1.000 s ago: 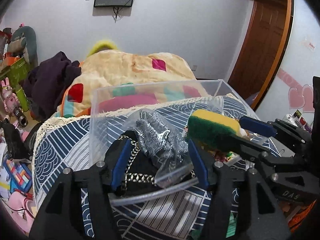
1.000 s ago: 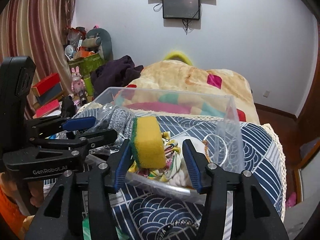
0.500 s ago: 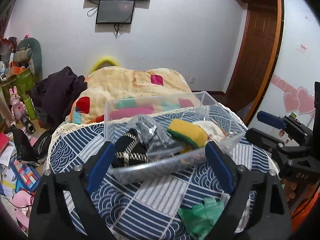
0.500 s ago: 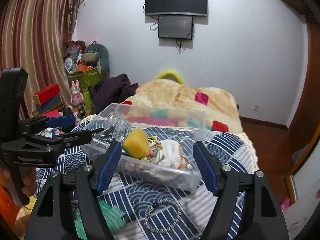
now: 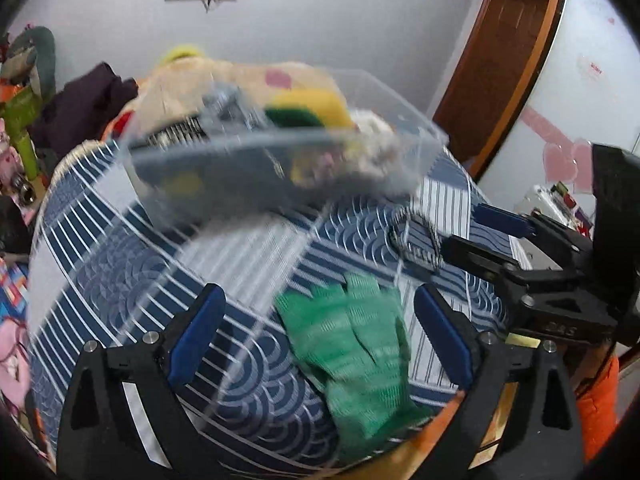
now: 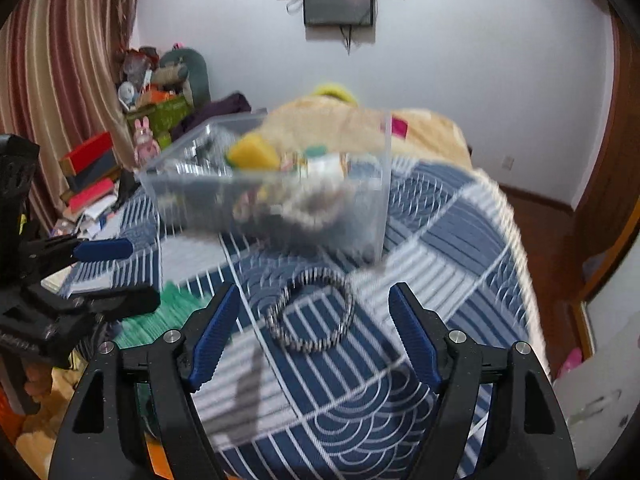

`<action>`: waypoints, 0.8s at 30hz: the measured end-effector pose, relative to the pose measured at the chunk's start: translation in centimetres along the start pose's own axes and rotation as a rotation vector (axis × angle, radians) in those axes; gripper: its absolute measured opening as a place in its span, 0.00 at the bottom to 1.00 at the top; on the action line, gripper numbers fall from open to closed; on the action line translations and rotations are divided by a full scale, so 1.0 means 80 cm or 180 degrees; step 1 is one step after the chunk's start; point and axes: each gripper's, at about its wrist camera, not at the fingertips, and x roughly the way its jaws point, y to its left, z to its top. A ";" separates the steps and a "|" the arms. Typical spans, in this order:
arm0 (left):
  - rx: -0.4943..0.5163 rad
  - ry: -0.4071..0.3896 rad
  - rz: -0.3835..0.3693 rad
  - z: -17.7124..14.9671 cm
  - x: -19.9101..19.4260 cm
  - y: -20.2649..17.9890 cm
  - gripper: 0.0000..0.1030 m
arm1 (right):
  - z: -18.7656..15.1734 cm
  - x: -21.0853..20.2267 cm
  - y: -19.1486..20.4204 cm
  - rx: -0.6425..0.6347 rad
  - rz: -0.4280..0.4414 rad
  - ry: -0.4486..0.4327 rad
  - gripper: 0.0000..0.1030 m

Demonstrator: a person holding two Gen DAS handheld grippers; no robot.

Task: Organize soft objects
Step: 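Grasp the green knit glove with the left tool while the right tool grasps the beaded bracelet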

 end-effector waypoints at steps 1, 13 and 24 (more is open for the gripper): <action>0.0006 0.0032 0.0016 -0.005 0.005 -0.003 0.94 | -0.002 0.004 -0.001 0.0013 0.0006 0.0030 0.72; 0.0094 0.0009 -0.0043 -0.030 0.018 -0.012 0.49 | -0.013 0.022 -0.010 0.0102 0.0199 0.0147 0.25; 0.0056 -0.0318 0.0042 -0.002 -0.026 0.006 0.31 | -0.003 -0.015 -0.009 0.0097 0.0214 -0.0157 0.09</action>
